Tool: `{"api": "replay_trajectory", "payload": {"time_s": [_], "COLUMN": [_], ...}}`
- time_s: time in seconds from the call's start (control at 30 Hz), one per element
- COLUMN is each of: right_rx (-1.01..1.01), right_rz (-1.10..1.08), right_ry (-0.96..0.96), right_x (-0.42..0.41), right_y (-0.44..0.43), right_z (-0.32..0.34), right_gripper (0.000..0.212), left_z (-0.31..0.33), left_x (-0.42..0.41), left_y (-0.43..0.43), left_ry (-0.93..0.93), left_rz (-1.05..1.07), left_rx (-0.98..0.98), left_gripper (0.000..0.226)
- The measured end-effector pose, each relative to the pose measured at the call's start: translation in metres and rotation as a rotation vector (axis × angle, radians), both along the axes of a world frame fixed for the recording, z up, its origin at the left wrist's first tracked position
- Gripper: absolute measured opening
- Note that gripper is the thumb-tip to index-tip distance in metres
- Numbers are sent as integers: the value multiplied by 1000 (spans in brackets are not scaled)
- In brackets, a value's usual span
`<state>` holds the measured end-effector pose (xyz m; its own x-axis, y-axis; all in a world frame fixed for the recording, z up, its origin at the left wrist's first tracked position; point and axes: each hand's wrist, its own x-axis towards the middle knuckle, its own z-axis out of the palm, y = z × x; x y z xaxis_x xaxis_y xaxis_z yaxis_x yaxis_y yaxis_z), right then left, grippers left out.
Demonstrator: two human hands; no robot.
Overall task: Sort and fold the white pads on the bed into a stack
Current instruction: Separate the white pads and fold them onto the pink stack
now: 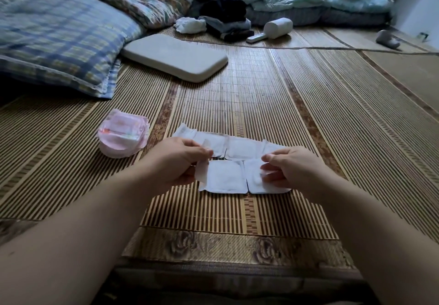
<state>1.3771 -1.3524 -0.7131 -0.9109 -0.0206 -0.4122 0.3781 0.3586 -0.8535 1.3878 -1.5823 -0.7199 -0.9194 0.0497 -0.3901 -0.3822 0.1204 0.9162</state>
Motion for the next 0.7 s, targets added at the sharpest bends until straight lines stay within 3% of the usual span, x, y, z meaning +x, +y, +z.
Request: {"api": "replay_trajectory", "payload": {"time_s": [0.17, 0.4, 0.57, 0.7], "right_rx": [84, 143, 568, 778], "right_rz": [23, 26, 47, 156], "right_ry": [27, 99, 261, 145], "right_x": [2, 4, 1, 0], "right_y": [6, 14, 34, 35], "right_z": [2, -1, -8, -14], "right_gripper": [17, 17, 29, 36], "left_z": [-3, -6, -13, -21], "left_x": [-3, -8, -13, -11], "left_y": [33, 44, 18, 19], "left_ry": [51, 193, 245, 157], "left_rz": [-97, -173, -156, -224], "left_rx": [-139, -466, -994, -1063], "left_gripper": [15, 44, 34, 24]}}
